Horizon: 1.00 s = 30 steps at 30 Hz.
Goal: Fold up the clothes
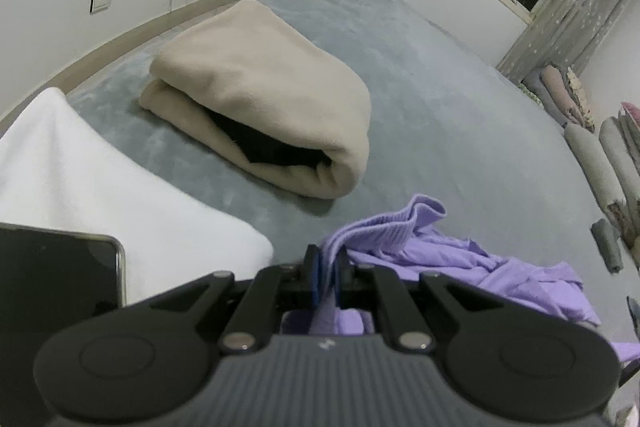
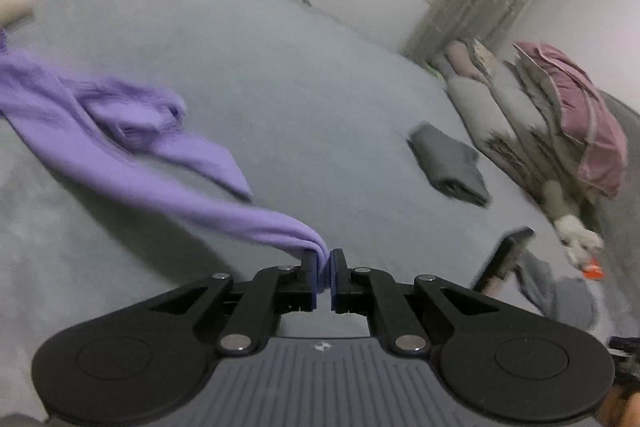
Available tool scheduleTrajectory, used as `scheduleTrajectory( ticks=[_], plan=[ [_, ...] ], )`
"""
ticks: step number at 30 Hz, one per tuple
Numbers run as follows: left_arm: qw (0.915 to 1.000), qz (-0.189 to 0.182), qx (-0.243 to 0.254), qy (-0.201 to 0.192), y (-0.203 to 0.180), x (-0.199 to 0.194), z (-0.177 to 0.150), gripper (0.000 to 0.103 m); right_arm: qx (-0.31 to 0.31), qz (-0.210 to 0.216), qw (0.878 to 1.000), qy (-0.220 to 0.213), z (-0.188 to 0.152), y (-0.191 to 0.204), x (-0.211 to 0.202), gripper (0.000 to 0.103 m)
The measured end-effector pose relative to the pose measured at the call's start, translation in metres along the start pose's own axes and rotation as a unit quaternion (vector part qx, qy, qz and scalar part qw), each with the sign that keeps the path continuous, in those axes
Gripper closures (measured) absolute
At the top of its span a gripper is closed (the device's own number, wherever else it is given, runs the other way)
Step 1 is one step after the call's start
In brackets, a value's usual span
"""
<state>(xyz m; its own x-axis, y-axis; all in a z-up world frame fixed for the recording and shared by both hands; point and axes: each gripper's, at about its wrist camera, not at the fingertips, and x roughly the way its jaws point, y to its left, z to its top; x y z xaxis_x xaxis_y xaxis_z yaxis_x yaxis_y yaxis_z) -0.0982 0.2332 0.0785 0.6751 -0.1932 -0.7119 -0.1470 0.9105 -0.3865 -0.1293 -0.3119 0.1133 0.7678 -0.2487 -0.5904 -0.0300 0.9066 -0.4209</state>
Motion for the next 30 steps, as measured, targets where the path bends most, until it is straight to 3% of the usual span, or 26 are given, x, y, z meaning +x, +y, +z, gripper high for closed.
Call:
scheduleTrajectory(
  ticks=[1,3,4,5,7,9,13,16,20,22,24,25,26,27,30],
  plan=[
    [1.0000,-0.001,0.006,-0.005,-0.003,-0.002,0.001,0.094,0.010,0.011,1.000,-0.011,0.002,-0.002,-0.003,0.098],
    [0.9995,0.001,0.021,-0.023,-0.011,-0.007,0.003,0.074,0.015,0.035,0.999,-0.014,0.004,-0.003,-0.004,0.097],
    [0.9989,0.005,0.030,-0.037,-0.016,-0.009,0.005,0.053,0.015,0.049,0.999,-0.013,0.005,-0.003,-0.004,0.097],
    [0.9979,0.003,0.043,-0.047,-0.023,-0.009,0.006,0.050,0.015,0.063,0.998,-0.014,0.006,-0.001,-0.003,0.096],
    [0.9965,-0.003,0.066,-0.052,-0.038,-0.004,0.007,0.050,0.013,0.080,0.996,-0.038,0.011,0.009,-0.001,0.086],
    [0.9945,-0.006,0.090,-0.052,-0.055,0.005,0.007,0.050,0.027,0.089,0.994,-0.062,0.021,0.016,-0.002,0.065],
    [0.9859,0.009,0.160,-0.047,-0.090,0.036,0.005,0.050,0.076,0.143,0.983,-0.085,0.039,0.021,0.008,0.059],
    [0.9805,0.031,0.190,-0.041,-0.107,0.060,0.006,0.050,0.105,0.167,0.980,-0.030,0.047,0.026,0.050,0.059],
    [0.9753,0.057,0.212,-0.025,-0.114,0.090,0.009,0.052,0.177,0.167,0.969,0.047,0.048,0.020,0.108,0.059],
    [0.9711,0.076,0.226,-0.019,-0.112,0.103,0.011,0.057,0.211,0.168,0.961,0.058,0.047,0.014,0.125,0.059],
    [0.9685,0.089,0.232,-0.015,-0.109,0.113,0.011,0.074,0.237,0.169,0.954,0.066,0.047,0.010,0.140,0.059],
    [0.9670,0.095,0.236,-0.014,-0.108,0.117,0.009,0.080,0.224,0.169,0.958,0.061,0.050,0.014,0.144,0.062],
    [0.9670,0.089,0.238,-0.015,-0.109,0.119,0.009,0.088,0.209,0.167,0.962,0.055,0.052,0.018,0.144,0.080],
    [0.9692,0.078,0.233,-0.012,-0.109,0.119,0.009,0.089,0.201,0.167,0.964,0.050,0.056,0.021,0.144,0.096],
    [0.9771,0.068,0.201,-0.018,-0.107,0.117,0.015,0.097,0.206,0.126,0.970,-0.005,0.064,0.010,0.126,0.097]
  ],
)
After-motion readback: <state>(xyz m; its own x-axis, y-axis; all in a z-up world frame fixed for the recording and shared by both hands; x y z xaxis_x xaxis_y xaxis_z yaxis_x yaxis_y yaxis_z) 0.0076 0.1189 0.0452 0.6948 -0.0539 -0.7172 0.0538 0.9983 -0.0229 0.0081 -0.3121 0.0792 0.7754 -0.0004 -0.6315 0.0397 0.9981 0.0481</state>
